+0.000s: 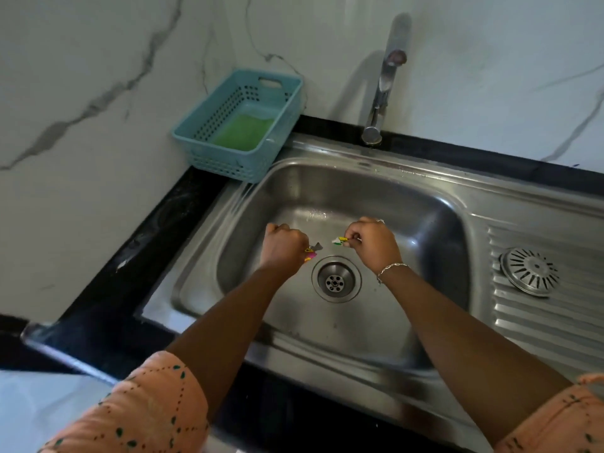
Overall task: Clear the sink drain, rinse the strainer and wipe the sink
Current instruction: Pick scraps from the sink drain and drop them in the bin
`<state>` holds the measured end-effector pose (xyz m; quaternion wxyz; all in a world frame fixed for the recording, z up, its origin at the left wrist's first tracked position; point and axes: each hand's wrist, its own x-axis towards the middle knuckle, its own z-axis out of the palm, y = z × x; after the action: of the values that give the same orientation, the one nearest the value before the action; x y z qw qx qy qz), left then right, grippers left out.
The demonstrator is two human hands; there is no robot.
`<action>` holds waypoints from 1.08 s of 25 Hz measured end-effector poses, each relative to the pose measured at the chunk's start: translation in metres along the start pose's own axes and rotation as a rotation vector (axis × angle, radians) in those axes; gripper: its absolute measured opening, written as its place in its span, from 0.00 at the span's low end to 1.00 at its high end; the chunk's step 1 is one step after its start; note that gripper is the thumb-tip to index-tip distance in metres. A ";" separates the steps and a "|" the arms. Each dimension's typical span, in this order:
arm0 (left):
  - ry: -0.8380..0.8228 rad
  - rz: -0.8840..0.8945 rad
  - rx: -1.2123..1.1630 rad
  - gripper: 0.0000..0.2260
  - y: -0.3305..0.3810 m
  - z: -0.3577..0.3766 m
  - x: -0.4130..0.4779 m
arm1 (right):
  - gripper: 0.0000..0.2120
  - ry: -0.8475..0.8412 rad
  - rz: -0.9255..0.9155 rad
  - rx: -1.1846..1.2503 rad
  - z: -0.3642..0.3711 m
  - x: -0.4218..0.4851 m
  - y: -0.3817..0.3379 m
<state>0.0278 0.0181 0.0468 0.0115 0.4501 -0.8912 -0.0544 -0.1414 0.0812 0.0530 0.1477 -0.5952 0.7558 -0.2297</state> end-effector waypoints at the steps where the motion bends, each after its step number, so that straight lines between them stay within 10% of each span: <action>1: 0.019 -0.023 -0.023 0.12 -0.005 -0.004 -0.008 | 0.02 0.005 -0.021 0.013 -0.001 -0.002 -0.008; 27: 0.210 -0.298 -0.027 0.08 -0.212 -0.060 -0.384 | 0.03 -0.003 -0.375 0.027 0.133 -0.215 -0.339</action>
<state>0.4304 0.1965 0.0948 0.1024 0.5802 -0.8078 -0.0203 0.2598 0.2032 0.1064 0.1112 -0.7240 0.6281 -0.2626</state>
